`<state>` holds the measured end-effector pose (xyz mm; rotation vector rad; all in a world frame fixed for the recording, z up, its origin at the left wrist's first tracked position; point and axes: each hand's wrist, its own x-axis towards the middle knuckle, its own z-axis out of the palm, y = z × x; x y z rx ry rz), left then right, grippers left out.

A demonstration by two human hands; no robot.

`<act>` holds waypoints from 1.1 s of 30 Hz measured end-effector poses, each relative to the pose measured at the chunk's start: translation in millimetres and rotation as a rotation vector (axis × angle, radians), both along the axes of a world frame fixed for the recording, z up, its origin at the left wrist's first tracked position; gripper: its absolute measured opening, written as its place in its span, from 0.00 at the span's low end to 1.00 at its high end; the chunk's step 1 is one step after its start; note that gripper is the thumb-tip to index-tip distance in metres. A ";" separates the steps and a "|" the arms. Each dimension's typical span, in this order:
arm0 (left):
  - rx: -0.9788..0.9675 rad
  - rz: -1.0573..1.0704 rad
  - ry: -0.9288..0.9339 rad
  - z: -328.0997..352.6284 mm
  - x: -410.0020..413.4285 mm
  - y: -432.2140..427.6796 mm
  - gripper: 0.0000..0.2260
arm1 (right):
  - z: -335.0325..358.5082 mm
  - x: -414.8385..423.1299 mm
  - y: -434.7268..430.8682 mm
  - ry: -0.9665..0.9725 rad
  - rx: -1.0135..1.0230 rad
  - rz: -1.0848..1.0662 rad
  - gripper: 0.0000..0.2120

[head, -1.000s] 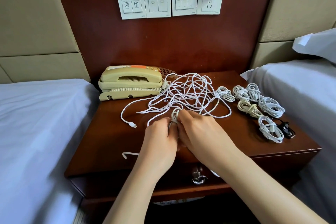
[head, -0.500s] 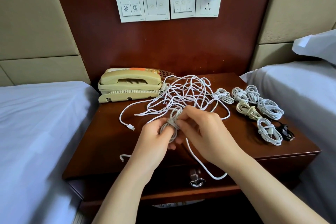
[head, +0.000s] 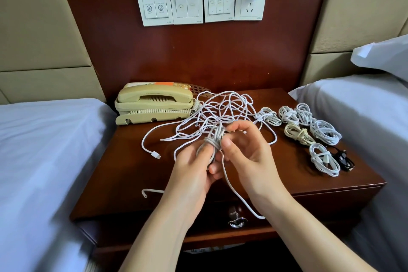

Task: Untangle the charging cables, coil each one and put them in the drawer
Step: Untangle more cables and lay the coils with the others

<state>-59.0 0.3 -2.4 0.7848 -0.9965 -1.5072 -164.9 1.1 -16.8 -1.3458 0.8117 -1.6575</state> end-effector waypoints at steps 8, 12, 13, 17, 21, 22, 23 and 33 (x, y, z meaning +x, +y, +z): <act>-0.043 -0.038 -0.118 0.1 2.3 2.6 0.12 | 3.7 2.9 -0.1 -0.122 0.182 0.103 0.10; -0.110 -0.064 -0.235 0.9 8.7 1.8 0.14 | 9.0 2.2 1.9 -0.128 0.209 0.146 0.09; -0.131 -0.057 -0.267 1.2 10.2 1.5 0.14 | 10.2 1.2 2.5 -0.130 0.206 0.159 0.09; -0.227 -0.034 -0.404 5.7 13.0 2.9 0.13 | 16.7 -4.9 4.9 -0.143 0.198 0.231 0.07; -0.290 -0.014 -0.525 10.8 12.0 6.0 0.12 | 20.4 -12.4 4.0 -0.115 0.221 0.224 0.09; -0.288 -0.018 -0.538 11.9 11.8 6.4 0.12 | 20.5 -14.1 2.7 -0.107 0.237 0.216 0.10; -0.272 -0.026 -0.540 12.7 11.6 6.5 0.12 | 20.0 -15.5 1.7 -0.088 0.250 0.208 0.11; -0.023 -0.114 -0.349 14.0 15.3 3.8 0.12 | 21.9 -15.9 5.0 0.232 0.137 0.082 0.10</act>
